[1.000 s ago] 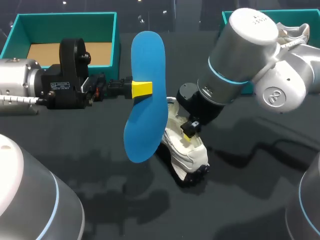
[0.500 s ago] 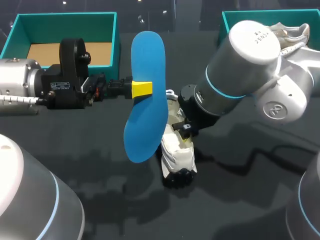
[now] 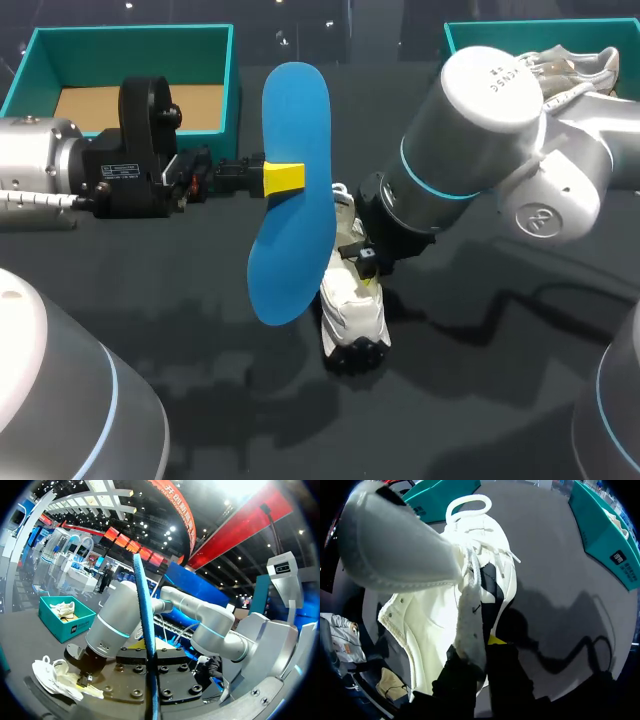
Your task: Take the shoe out of the shoebox, open the shoe tongue, remove and reinsert the insole, then place the shoe into the shoebox
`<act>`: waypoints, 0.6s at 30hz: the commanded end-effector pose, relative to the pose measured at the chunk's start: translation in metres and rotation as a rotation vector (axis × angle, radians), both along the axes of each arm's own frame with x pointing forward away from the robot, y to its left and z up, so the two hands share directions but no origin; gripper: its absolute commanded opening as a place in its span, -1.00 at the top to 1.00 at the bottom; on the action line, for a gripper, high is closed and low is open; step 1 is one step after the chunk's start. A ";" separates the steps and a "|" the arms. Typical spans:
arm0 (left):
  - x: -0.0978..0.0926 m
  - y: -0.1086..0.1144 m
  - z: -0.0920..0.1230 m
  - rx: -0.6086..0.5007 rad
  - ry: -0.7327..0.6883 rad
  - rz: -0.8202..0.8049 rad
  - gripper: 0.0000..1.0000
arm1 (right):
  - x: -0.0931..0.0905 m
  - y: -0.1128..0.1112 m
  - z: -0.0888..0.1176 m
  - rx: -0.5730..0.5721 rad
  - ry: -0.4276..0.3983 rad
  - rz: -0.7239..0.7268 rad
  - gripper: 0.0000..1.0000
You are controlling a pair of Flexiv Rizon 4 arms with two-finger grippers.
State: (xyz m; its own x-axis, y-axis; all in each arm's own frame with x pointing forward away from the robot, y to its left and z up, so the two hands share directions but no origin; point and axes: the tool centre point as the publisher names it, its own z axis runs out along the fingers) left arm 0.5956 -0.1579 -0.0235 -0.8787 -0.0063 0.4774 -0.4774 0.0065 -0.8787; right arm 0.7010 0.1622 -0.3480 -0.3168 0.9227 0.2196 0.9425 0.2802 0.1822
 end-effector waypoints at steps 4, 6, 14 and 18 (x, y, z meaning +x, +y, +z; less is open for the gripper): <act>0.002 -0.002 -0.001 -0.002 0.000 -0.002 1.00 | -0.008 -0.005 -0.018 0.035 -0.012 -0.040 1.00; 0.002 -0.002 -0.001 -0.002 0.000 -0.002 1.00 | -0.008 -0.005 -0.019 0.036 -0.010 -0.045 1.00; 0.002 -0.002 -0.001 -0.002 0.000 -0.002 1.00 | -0.008 -0.009 -0.029 0.050 0.006 -0.076 1.00; 0.002 -0.002 -0.001 -0.002 0.000 -0.002 1.00 | -0.008 -0.010 -0.032 0.056 0.010 -0.081 1.00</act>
